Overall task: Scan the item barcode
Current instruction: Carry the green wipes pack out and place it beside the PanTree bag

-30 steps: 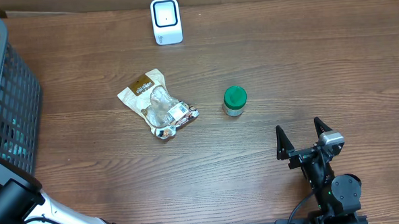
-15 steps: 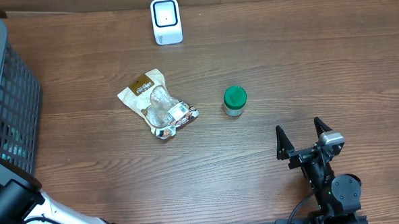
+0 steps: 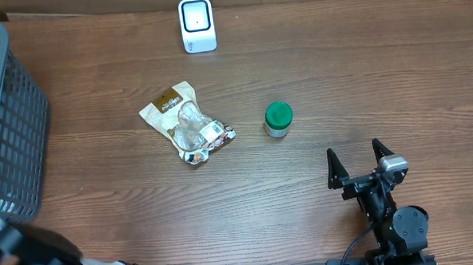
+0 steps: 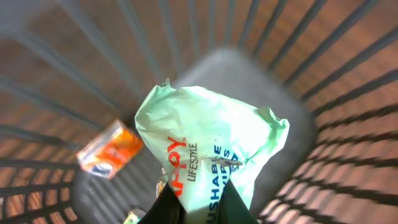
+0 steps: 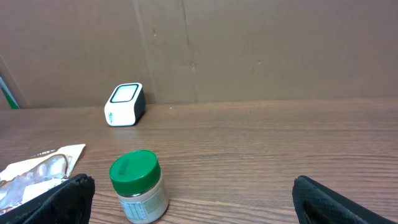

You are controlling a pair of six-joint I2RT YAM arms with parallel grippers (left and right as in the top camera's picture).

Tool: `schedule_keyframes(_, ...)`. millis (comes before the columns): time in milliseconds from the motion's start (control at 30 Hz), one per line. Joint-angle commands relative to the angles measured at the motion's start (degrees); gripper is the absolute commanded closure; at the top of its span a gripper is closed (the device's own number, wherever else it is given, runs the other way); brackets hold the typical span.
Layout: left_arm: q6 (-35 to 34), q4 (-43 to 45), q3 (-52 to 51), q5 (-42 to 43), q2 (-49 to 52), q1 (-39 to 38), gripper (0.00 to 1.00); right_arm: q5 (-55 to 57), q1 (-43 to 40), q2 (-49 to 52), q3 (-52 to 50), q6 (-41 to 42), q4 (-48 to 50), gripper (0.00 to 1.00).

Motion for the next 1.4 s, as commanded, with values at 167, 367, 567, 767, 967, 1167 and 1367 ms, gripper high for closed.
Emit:
schedule_keyframes(167, -13.16, -1.11, 2.23, 23.61, -19.04, -4.28, 0.96, -0.31, 0.09, -0.63, -0.61, 0.33, 0.13, 0.0)
schedule_keyframes(367, -8.9, -13.49, 2.01, 22.73, -22.56, -20.46, 0.96, -0.31, 0.09, -0.63, -0.61, 0.33, 0.13, 0.0)
schedule_keyframes(567, -10.56, -19.04, -5.42, 15.26, -19.06, -35.41, 0.96, -0.31, 0.09, -0.63, -0.61, 0.33, 0.13, 0.0)
schedule_keyframes(767, -15.02, -13.2, -19.69, 8.81, -13.77, -43.34, 0.96, -0.31, 0.09, -0.63, -0.61, 0.33, 0.13, 0.0)
schedule_keyframes(967, -19.02, -3.78, -30.82, 2.86, -5.07, -47.41, 0.96, -0.31, 0.09, -0.63, -0.61, 0.33, 0.13, 0.0)
schedule_keyframes(1167, -19.78, -0.31, -31.95, -1.18, 3.39, -47.36, 0.96, -0.31, 0.09, -0.63, -0.61, 0.33, 0.13, 0.0)
schedule_keyframes(1367, -19.8, 2.01, -31.95, -4.33, 8.5, -47.39, 0.96, -0.31, 0.09, -0.63, -0.61, 0.33, 0.13, 0.0)
